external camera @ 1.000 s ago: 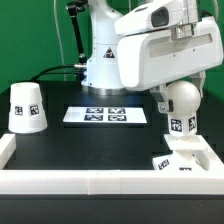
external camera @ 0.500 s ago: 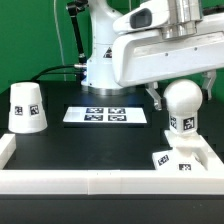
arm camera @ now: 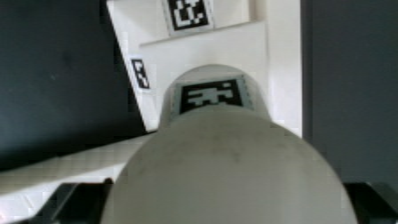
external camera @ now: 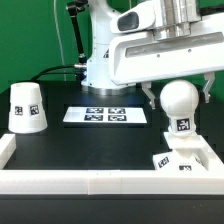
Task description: Assemble lamp
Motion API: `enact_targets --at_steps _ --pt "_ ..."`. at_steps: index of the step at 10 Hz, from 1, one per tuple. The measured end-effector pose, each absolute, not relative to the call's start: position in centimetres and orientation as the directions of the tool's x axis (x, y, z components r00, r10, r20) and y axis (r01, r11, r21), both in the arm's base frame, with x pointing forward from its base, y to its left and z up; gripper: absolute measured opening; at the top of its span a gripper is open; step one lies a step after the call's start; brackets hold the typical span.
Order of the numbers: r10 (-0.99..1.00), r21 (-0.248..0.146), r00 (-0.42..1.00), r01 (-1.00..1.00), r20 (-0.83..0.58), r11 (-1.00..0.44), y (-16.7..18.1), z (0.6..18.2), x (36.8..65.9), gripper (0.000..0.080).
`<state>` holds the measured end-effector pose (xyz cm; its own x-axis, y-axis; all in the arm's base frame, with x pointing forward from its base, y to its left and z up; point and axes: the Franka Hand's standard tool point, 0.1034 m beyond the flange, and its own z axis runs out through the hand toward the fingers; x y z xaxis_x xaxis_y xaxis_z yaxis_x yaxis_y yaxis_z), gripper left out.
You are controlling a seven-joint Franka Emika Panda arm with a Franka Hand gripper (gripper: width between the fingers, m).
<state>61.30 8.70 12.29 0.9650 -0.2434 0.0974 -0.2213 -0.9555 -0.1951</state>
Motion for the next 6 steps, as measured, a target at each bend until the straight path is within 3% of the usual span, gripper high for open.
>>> enact_targets --at_steps 2,6 --pt "-0.353 -0.206 0.933 -0.332 0.071 -0.92 8.69 12.23 61.24 0.058" --pt "-0.701 -0.2 0.709 -0.699 -0.075 -0.686 9.27 11.98 60.39 0.058"
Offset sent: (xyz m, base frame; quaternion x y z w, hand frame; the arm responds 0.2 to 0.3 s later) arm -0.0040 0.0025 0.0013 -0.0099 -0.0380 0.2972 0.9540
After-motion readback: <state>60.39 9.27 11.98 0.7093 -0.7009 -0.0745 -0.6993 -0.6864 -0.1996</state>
